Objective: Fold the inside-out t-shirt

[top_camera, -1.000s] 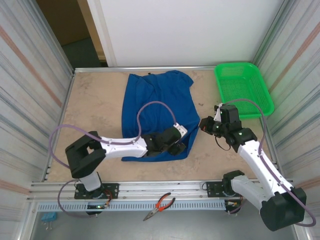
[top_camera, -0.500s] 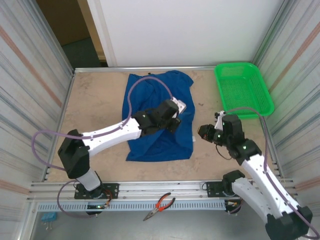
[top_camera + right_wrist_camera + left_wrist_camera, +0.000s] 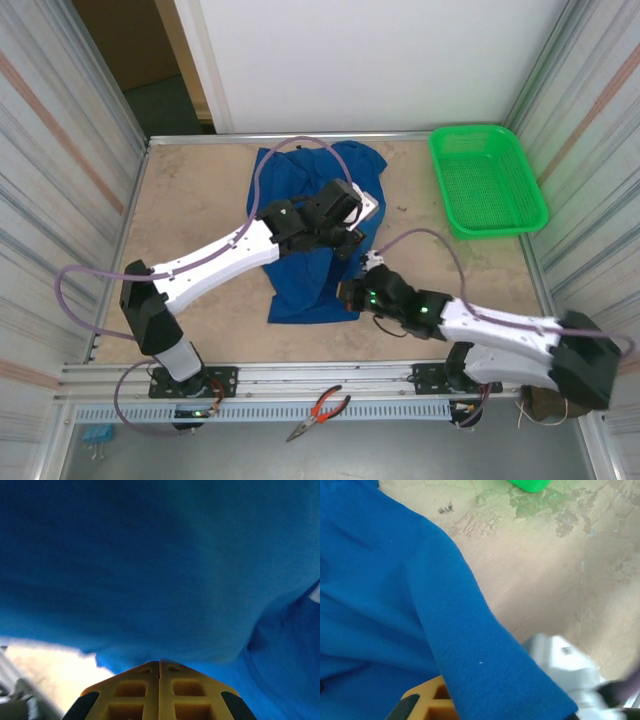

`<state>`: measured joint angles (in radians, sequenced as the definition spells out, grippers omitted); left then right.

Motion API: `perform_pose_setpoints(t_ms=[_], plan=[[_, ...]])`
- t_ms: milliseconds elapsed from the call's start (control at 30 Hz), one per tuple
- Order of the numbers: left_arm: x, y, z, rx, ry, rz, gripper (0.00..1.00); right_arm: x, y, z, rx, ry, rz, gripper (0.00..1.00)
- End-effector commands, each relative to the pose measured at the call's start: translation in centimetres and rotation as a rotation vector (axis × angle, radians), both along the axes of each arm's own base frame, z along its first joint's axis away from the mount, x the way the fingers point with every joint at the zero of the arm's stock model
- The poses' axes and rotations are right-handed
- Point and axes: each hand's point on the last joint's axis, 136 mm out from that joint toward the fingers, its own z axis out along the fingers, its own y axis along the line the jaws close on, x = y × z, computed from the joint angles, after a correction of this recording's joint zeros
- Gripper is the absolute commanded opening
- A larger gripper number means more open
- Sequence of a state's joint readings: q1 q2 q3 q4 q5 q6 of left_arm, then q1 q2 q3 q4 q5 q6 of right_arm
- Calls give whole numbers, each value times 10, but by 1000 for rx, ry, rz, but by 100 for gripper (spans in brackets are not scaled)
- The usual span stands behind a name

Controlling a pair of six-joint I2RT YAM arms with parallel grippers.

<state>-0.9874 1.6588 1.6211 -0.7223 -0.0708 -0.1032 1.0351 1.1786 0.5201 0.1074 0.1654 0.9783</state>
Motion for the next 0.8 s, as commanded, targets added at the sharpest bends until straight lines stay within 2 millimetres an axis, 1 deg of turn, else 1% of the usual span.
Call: perform_pose_setpoints(t_ms=[0, 133, 200, 233, 300, 433, 500, 567, 600, 633, 700, 767], plan=[[-14, 2, 23, -11, -5, -45, 0, 41, 22, 37, 69, -169, -99, 0], [-27, 3, 37, -50, 20, -53, 0, 72, 10, 24, 37, -201, -220, 0], [-29, 3, 50, -86, 21, -48, 0, 81, 1, 19, -2, -237, -286, 0], [-30, 4, 54, -95, 20, -46, 0, 83, 0, 16, -13, -252, -297, 0], [-28, 5, 64, -112, 12, -40, 0, 80, 10, 12, -33, -272, -246, 0], [-22, 5, 71, -108, 13, -28, 0, 47, 40, 5, -134, -332, -115, 0], [-20, 4, 73, -109, 8, -30, 0, 35, 46, -6, -186, -332, -93, 0], [-18, 1, 77, -115, 6, -35, 0, 32, 48, -22, -209, -300, -93, 0], [-18, -1, 79, -121, 4, -37, 0, 33, 49, -26, -212, -290, -101, 0], [-18, -2, 82, -125, 2, -40, 0, 37, 49, -29, -218, -284, -109, 0], [-19, -2, 87, -133, 3, -44, 0, 51, 46, -34, -207, -242, -133, 0], [-23, -2, 92, -147, 13, -53, 0, 73, 40, -35, -173, -199, -158, 0]])
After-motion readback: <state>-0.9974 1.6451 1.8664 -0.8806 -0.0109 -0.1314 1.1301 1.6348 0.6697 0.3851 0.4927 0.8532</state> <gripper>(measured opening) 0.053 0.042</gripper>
